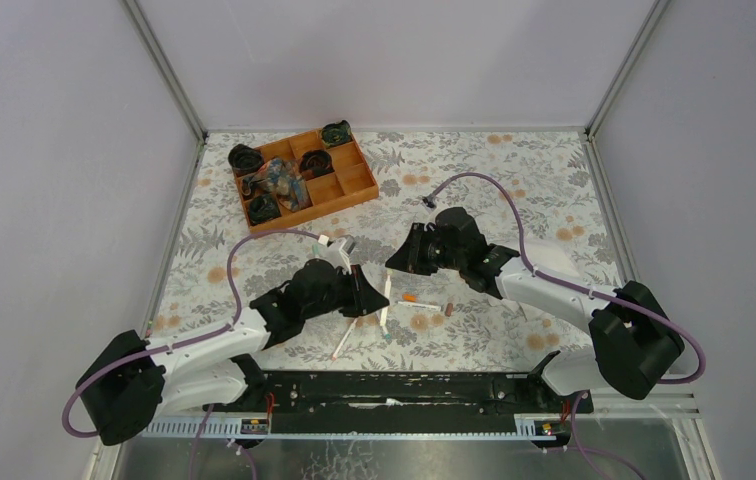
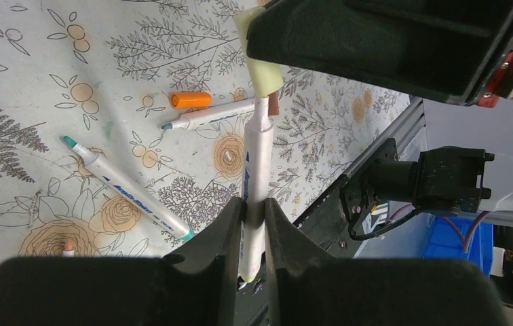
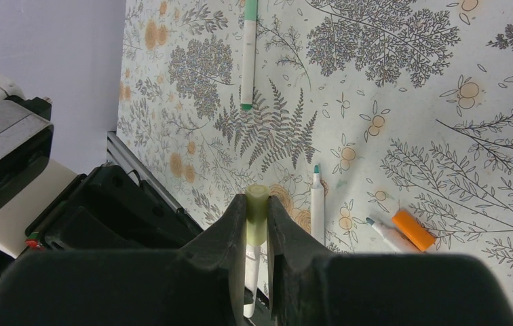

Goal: Insert the pens into the pen caps

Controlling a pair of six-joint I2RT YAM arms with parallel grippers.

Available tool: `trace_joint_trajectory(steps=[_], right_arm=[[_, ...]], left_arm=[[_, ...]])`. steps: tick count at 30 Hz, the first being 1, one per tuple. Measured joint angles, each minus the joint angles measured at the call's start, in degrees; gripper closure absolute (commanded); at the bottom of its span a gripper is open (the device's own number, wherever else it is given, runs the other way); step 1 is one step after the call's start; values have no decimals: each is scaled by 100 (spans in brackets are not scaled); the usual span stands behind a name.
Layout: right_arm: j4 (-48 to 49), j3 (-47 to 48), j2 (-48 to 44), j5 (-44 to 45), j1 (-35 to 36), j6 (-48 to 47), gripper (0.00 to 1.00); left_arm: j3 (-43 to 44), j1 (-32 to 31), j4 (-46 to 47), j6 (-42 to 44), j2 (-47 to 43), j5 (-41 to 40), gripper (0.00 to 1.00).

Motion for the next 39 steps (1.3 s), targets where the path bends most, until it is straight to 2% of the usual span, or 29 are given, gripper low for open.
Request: trace_joint_trajectory(steps=[28, 39], right_arm=[[387, -216, -42, 118, 31, -2, 100], [372, -238, -105, 529, 201, 13, 100]], left_arm=[[2, 76, 105, -289, 127, -26, 100], [2, 81, 127, -286, 136, -22, 100]])
